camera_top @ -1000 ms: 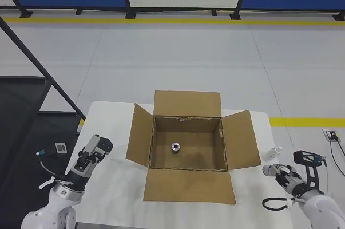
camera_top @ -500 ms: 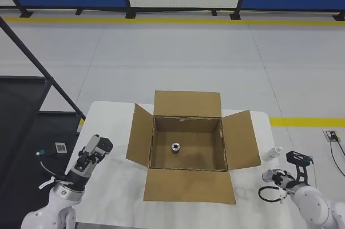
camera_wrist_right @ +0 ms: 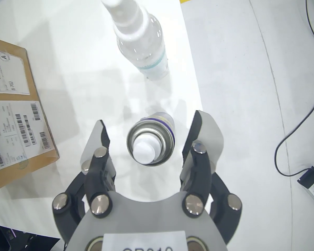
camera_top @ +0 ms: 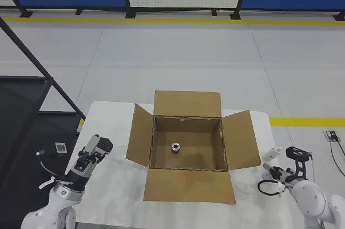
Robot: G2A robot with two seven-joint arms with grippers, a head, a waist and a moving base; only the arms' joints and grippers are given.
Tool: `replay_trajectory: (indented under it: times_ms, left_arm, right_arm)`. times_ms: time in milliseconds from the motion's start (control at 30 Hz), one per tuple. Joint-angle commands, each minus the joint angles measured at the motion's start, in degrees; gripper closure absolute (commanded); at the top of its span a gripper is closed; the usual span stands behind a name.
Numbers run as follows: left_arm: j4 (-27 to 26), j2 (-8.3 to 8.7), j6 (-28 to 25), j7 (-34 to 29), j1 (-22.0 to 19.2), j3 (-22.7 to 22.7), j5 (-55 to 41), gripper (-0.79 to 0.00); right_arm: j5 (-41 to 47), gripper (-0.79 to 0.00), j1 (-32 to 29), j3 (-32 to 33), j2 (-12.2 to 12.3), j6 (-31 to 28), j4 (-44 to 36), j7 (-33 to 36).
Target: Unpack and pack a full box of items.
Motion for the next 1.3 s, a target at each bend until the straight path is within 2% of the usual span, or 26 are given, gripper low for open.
replay_trajectory:
  times_ms: [0, 167, 267, 333, 433, 500, 600, 800, 900, 1033, 1267]
  left_arm:
    - [0.0, 0.00, 0.0, 0.0, 0.0, 0.0, 0.0, -0.785]
    - [0.0, 0.00, 0.0, 0.0, 0.0, 0.0, 0.0, -0.785]
    - [0.0, 0.00, 0.0, 0.0, 0.0, 0.0, 0.0, -0.785]
    - [0.0, 0.00, 0.0, 0.0, 0.0, 0.0, 0.0, -0.785]
    - [0.0, 0.00, 0.0, 0.0, 0.0, 0.0, 0.0, -0.785]
    - [0.0, 0.00, 0.0, 0.0, 0.0, 0.0, 0.0, -0.785]
    - [0.0, 0.00, 0.0, 0.0, 0.0, 0.0, 0.0, -0.785]
    - [0.0, 0.00, 0.0, 0.0, 0.0, 0.0, 0.0, -0.785]
    - [0.0, 0.00, 0.0, 0.0, 0.0, 0.0, 0.0, -0.785]
    - [0.0, 0.00, 0.0, 0.0, 0.0, 0.0, 0.0, -0.785]
    - [0.0, 0.00, 0.0, 0.0, 0.0, 0.0, 0.0, -0.785]
  right_arm:
    - [1.2, -0.785, -0.4, 1.3, 0.0, 0.0, -1.8, -2.1]
    - [3.3, -0.785, -1.5, 2.6, -0.3, 1.9, -12.1, -10.5]
    - [4.8, -0.785, -1.3, 0.7, -0.6, 0.7, -19.1, -14.6]
    - [7.4, -0.785, 0.8, -2.3, -0.6, -3.0, -20.5, -13.1]
    - [7.7, -0.785, 7.9, -9.2, -0.6, -8.1, -18.4, -7.5]
    - [7.6, -0.785, 14.5, -15.4, -0.8, -11.1, -13.8, -3.0]
    - [5.8, -0.785, 25.1, -26.6, -1.9, -12.4, -4.1, 2.0]
    - [7.2, -0.785, 41.1, -46.2, -6.3, -14.2, 17.8, 4.9]
    - [7.4, -0.785, 46.1, -53.6, -9.0, -14.5, 27.2, 4.6]
    - [9.5, -0.785, 50.4, -60.2, -12.6, -15.1, 37.5, 2.0]
    - [10.7, -0.785, 54.7, -66.1, -17.9, -15.5, 50.6, -5.0]
